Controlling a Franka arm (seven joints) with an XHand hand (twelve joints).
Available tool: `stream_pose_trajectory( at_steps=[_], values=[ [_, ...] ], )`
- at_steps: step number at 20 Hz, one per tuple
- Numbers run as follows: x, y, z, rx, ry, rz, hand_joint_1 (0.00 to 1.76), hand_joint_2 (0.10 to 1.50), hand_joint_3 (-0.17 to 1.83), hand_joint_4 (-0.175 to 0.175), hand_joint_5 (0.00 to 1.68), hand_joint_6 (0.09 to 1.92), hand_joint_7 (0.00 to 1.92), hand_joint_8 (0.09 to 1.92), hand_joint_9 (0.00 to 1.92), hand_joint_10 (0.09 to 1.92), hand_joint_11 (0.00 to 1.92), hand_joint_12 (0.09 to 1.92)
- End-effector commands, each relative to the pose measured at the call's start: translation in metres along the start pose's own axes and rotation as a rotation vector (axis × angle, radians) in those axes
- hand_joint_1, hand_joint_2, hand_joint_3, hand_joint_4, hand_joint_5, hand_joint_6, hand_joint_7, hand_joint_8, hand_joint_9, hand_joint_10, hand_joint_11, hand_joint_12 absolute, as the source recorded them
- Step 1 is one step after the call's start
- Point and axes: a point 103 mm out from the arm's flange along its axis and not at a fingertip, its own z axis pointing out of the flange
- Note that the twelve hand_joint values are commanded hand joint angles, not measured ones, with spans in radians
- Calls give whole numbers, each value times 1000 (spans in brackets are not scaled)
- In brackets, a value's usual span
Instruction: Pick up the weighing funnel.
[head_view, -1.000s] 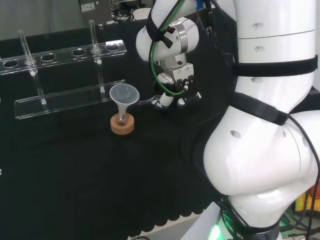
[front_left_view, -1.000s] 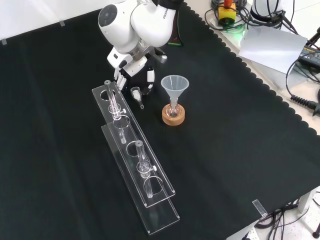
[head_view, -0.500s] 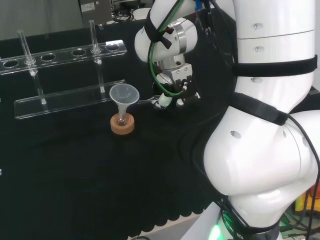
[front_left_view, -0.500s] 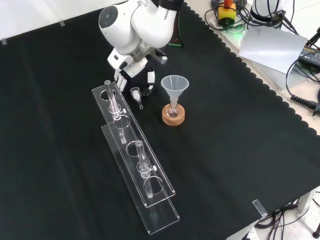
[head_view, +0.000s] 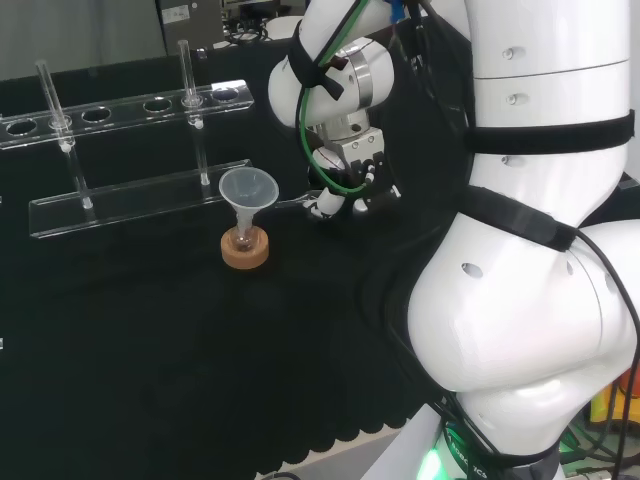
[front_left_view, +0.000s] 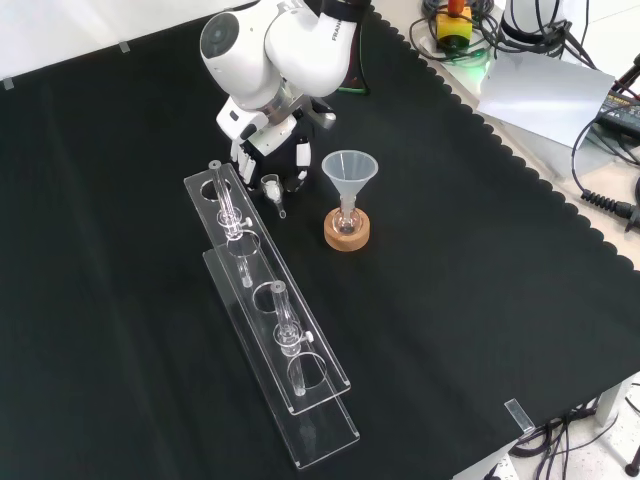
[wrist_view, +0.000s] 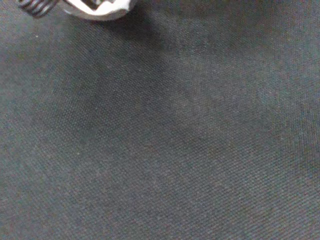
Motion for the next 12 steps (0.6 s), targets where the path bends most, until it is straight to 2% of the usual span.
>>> stream_pose_trajectory(
  at_steps=[1, 2, 4, 7, 12],
  values=[
    [-3, -1, 1, 5, -18, 14, 979, 800, 478, 107, 927, 765, 992, 559, 1288, 217, 1003, 947],
    [-3, -1, 1, 3, -20, 17, 1001, 900, 332, 139, 959, 861, 1016, 551, 1310, 201, 1035, 929],
    [-5, -1, 0, -3, -22, 24, 1022, 1024, 129, 167, 992, 938, 1066, 531, 1345, 167, 1079, 897],
    [-11, -4, -5, -12, -26, 36, 1034, 1072, 39, 175, 1013, 947, 1138, 504, 1384, 139, 1119, 869],
    [-24, -10, -21, -27, -15, 52, 1045, 1077, 16, 175, 1037, 922, 1230, 431, 1440, 98, 1206, 806]
  ],
)
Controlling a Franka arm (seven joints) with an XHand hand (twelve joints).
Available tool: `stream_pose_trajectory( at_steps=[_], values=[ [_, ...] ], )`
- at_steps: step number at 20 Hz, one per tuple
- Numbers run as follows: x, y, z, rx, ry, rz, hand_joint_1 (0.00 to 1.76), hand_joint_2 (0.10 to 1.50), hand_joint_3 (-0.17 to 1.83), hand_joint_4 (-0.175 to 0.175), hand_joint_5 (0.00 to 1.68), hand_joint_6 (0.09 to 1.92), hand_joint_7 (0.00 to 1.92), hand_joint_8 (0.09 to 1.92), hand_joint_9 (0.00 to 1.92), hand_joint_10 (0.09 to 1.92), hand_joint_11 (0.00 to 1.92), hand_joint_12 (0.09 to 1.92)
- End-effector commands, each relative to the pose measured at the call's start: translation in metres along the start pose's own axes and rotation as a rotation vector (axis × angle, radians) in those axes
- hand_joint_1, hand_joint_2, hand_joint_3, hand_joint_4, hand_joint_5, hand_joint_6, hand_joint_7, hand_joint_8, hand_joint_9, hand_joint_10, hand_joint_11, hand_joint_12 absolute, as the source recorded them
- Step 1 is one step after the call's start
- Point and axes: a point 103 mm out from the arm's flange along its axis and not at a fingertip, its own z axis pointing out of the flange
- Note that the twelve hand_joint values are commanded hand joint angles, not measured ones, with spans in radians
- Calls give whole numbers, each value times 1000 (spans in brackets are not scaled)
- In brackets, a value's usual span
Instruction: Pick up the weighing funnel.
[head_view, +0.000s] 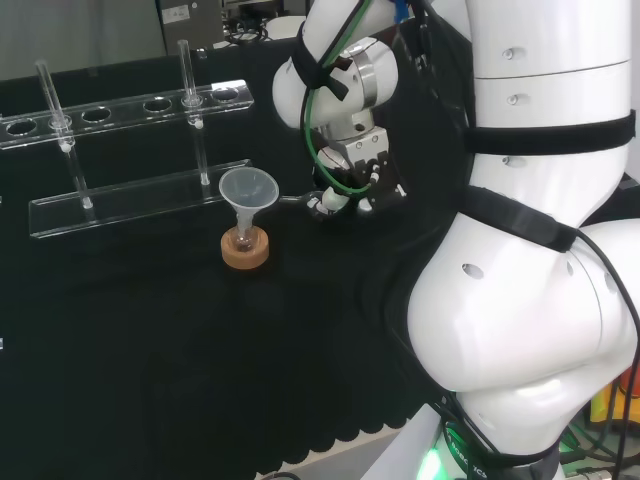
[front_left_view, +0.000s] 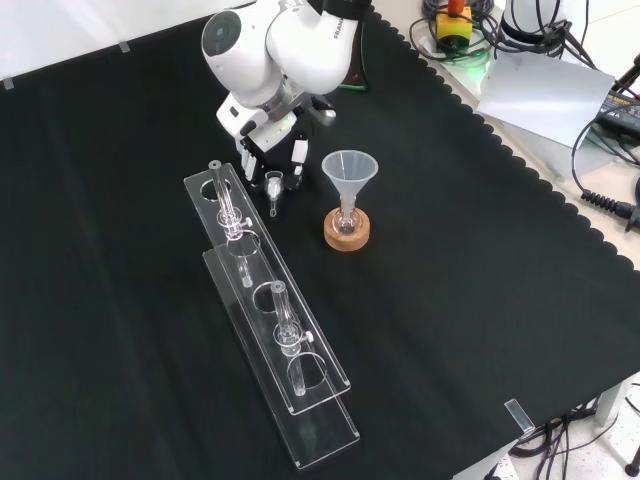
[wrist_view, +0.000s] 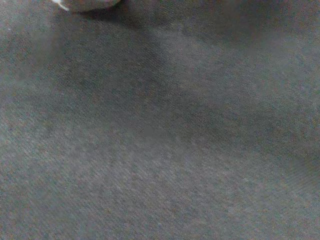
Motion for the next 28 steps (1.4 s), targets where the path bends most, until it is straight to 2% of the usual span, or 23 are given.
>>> stream_pose_trajectory(
  at_steps=[1, 11, 22, 28],
  values=[
    [-18, -6, -23, -30, 17, 21, 1045, 1077, 15, 175, 1037, 923, 1234, 426, 1444, 95, 1218, 801],
    [-44, -36, -60, -78, 22, 66, 1047, 1077, 14, 174, 1039, 924, 1245, 419, 1452, 89, 1241, 791],
    [-59, -91, -109, -136, -21, 113, 1058, 1071, 12, 160, 1057, 896, 1257, 410, 1463, 87, 1251, 773],
    [-60, -118, -125, -133, -63, 142, 1064, 1066, 10, 159, 1071, 876, 1266, 404, 1469, 87, 1255, 766]
  ],
)
